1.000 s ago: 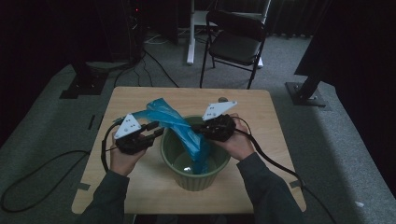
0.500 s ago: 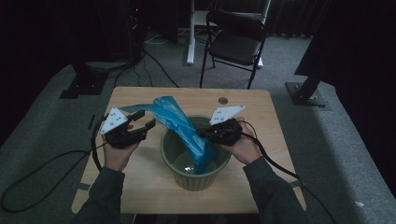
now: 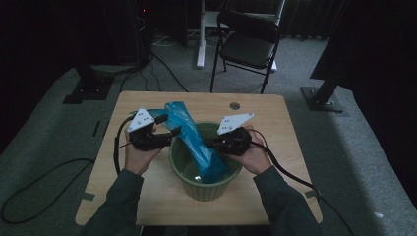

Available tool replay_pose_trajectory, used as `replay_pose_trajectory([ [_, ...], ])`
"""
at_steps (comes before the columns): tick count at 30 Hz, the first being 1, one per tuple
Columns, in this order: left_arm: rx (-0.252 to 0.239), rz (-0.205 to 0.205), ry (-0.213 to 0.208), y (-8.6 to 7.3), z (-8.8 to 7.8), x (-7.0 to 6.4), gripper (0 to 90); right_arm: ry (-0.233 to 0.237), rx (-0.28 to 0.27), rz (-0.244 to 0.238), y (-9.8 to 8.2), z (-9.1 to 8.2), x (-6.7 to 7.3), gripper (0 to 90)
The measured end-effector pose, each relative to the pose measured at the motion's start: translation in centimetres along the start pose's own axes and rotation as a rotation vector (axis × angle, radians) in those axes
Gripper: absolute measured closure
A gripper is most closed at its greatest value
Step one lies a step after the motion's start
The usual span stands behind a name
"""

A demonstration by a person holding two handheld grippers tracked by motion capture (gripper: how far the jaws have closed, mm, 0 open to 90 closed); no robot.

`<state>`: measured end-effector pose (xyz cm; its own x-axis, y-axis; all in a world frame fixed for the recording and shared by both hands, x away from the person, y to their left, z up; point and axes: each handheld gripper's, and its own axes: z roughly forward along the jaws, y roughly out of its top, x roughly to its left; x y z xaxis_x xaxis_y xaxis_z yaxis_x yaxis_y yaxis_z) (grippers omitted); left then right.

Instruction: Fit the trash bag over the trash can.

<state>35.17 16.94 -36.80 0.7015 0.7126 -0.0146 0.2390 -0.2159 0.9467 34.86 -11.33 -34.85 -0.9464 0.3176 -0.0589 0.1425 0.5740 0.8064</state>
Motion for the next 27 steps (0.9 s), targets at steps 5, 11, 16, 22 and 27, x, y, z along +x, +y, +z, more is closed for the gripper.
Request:
replay_pose_trajectory([
  [5,0.03,0.046,-0.03,0.0,0.9,-1.1,51.7,0.007,-0.004,-0.006,0.0,0.1,0.1,90.0],
  [11,0.072,0.089,-0.055,0.1,1.2,-1.8,83.1,0.01,0.001,-0.013,0.0,0.0,0.3,90.0],
  [16,0.099,0.111,-0.086,-0.2,1.3,-2.2,90.0,0.017,0.002,-0.014,0.0,-0.1,0.4,87.1],
  [22,0.117,0.129,-0.094,-0.6,1.5,-2.6,90.0,0.021,-0.009,-0.006,0.0,-0.4,0.4,74.1],
  [27,0.123,0.129,-0.092,-0.7,1.6,-2.6,90.0,-0.011,-0.044,0.036,0.2,-0.6,-0.4,68.8],
])
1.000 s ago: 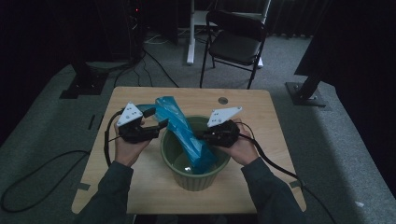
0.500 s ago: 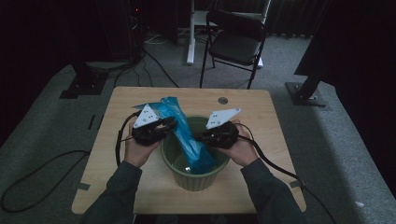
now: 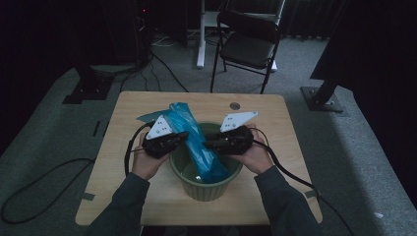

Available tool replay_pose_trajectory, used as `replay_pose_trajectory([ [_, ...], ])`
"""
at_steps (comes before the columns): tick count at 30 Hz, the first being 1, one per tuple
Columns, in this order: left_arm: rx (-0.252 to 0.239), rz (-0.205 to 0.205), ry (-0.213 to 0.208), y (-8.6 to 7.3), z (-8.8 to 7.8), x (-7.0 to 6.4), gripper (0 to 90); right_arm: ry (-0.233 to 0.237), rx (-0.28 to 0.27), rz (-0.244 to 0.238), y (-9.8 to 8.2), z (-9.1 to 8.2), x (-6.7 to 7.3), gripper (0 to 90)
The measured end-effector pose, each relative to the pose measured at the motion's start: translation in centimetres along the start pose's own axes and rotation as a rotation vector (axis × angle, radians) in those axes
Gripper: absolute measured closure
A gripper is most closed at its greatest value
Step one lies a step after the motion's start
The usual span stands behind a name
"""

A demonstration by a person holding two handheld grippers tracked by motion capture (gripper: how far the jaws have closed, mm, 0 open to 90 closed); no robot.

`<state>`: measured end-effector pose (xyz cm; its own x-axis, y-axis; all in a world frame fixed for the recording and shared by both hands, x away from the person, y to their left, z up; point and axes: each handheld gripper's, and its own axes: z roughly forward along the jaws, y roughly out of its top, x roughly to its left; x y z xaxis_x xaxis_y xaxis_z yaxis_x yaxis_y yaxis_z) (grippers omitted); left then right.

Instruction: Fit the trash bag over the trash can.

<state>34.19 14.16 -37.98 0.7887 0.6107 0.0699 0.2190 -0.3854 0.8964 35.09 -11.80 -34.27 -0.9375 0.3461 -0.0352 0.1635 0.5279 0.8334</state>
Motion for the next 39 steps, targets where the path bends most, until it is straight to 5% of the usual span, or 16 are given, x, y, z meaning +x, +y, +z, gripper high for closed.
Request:
replay_pose_trajectory([
  [12,0.004,0.003,-0.002,-0.3,0.0,0.0,90.0,-0.105,0.04,0.074,1.3,2.1,-1.4,70.0],
  [15,0.002,0.006,-0.003,-0.4,-0.2,0.0,90.0,-0.115,0.08,0.096,1.3,2.8,-1.8,78.7],
  [18,-0.008,0.003,0.002,-0.4,-0.4,0.0,90.0,-0.116,0.095,0.09,1.3,2.8,-1.7,89.6],
  [29,-0.054,-0.022,0.032,-0.9,-2.3,0.5,90.0,-0.131,0.108,0.052,0.2,0.7,-0.9,90.0],
  [35,-0.083,-0.045,0.066,-0.6,-2.8,0.9,62.8,-0.119,0.097,0.043,0.2,0.5,-0.7,90.0],
  [39,-0.102,-0.062,0.088,-0.2,-3.0,1.5,54.1,-0.1,0.083,0.024,0.2,0.5,-0.4,90.0],
])
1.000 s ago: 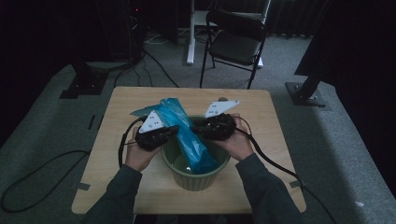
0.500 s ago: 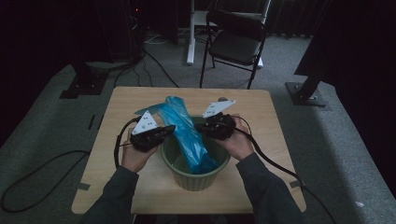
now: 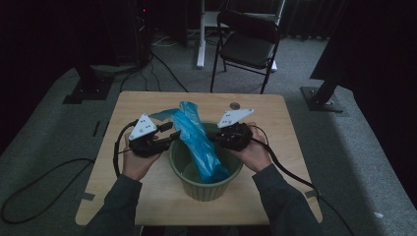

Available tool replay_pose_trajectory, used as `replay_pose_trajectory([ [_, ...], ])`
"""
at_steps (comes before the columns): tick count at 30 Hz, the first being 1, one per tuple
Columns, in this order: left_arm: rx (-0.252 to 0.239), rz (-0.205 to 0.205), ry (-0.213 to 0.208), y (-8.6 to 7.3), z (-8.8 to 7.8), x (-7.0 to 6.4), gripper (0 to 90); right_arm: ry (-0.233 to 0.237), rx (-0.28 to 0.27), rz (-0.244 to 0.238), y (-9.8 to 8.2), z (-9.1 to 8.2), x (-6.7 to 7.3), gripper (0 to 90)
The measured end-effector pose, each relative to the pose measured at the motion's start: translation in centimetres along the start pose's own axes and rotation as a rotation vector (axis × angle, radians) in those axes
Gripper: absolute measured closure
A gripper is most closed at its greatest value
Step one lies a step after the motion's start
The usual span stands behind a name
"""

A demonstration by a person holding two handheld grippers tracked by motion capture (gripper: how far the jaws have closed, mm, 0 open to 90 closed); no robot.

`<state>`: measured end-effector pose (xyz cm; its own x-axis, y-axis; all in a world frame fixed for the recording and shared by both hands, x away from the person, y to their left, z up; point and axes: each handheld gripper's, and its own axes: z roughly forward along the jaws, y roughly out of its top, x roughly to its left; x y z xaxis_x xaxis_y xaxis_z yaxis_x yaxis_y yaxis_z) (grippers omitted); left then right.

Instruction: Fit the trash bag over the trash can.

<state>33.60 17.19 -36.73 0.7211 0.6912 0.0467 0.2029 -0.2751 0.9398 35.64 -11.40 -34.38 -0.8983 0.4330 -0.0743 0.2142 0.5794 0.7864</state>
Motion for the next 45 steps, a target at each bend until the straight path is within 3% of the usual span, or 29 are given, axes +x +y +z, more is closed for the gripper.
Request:
replay_pose_trajectory([
  [4,0.003,-0.018,0.024,0.3,0.1,0.5,43.6,0.015,-0.006,-0.025,0.0,0.0,0.4,90.0],
  [7,0.004,-0.061,0.047,0.6,0.4,1.3,42.4,0.021,-0.006,-0.034,0.0,-0.1,0.5,90.0],
  [13,0.021,-0.127,0.038,0.6,1.1,2.4,40.2,0.029,-0.01,-0.044,0.0,-0.1,0.6,90.0],
  [16,0.028,-0.138,0.018,0.4,1.3,2.4,44.4,0.031,-0.012,-0.045,0.0,0.0,0.7,90.0],
  [17,0.026,-0.136,0.003,0.4,1.4,2.3,49.9,0.031,-0.011,-0.046,0.0,0.0,0.8,90.0],
  [18,0.026,-0.131,-0.003,0.3,1.5,2.2,61.0,0.032,-0.01,-0.048,0.0,0.0,0.8,90.0],
  [23,0.044,-0.089,-0.001,0.4,1.6,1.6,86.4,0.024,-0.007,-0.056,-0.1,-0.1,0.8,90.0],
  [33,0.044,0.024,0.034,-1.1,0.0,0.0,89.1,-0.063,0.034,-0.004,-1.5,-1.1,-0.2,90.0],
  [45,0.039,0.023,0.003,-2.4,-0.9,-0.4,88.0,-0.114,0.037,0.051,-3.0,-2.4,-1.0,90.0],
])
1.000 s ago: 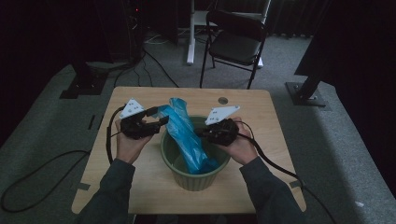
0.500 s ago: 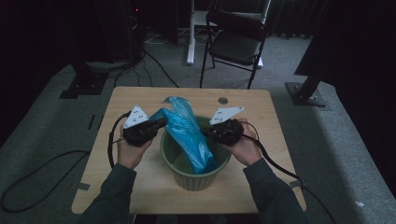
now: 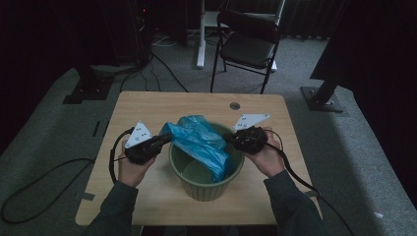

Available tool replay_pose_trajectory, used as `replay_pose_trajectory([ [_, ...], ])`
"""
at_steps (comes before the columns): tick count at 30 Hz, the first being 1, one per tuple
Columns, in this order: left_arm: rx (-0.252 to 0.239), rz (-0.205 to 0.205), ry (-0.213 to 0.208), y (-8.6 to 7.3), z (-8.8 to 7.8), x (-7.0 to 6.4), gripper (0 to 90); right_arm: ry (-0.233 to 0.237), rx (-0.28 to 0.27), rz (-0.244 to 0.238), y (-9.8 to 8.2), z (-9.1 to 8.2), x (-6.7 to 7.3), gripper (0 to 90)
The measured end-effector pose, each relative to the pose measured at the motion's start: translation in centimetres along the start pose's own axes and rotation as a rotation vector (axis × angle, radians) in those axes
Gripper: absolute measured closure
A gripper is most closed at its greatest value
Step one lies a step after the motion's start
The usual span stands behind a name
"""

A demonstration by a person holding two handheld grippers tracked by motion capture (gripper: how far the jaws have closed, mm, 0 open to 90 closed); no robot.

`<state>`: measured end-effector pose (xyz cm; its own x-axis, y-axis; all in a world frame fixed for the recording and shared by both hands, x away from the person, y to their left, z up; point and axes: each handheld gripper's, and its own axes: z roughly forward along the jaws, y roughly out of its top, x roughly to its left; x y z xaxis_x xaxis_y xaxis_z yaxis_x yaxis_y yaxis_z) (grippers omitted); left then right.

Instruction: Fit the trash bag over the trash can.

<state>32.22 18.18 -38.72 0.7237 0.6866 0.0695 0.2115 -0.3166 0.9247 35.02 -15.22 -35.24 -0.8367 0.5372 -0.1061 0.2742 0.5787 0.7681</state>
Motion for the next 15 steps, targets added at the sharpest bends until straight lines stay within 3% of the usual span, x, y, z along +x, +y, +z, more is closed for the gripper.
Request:
replay_pose_trajectory([
  [2,0.0,0.004,0.002,0.0,0.0,-0.1,88.4,-0.003,0.0,0.0,0.0,0.0,0.0,90.0],
  [4,-0.007,0.007,-0.006,0.1,0.0,-0.2,88.4,-0.007,-0.013,0.003,0.2,-0.1,0.0,82.2],
  [7,-0.011,0.017,-0.012,0.2,0.2,-0.4,88.5,0.003,-0.037,0.007,0.6,-0.1,-0.1,78.3],
  [15,-0.02,0.063,-0.041,1.0,0.6,-1.5,88.6,0.018,-0.039,-0.01,2.1,0.5,0.5,75.2],
])
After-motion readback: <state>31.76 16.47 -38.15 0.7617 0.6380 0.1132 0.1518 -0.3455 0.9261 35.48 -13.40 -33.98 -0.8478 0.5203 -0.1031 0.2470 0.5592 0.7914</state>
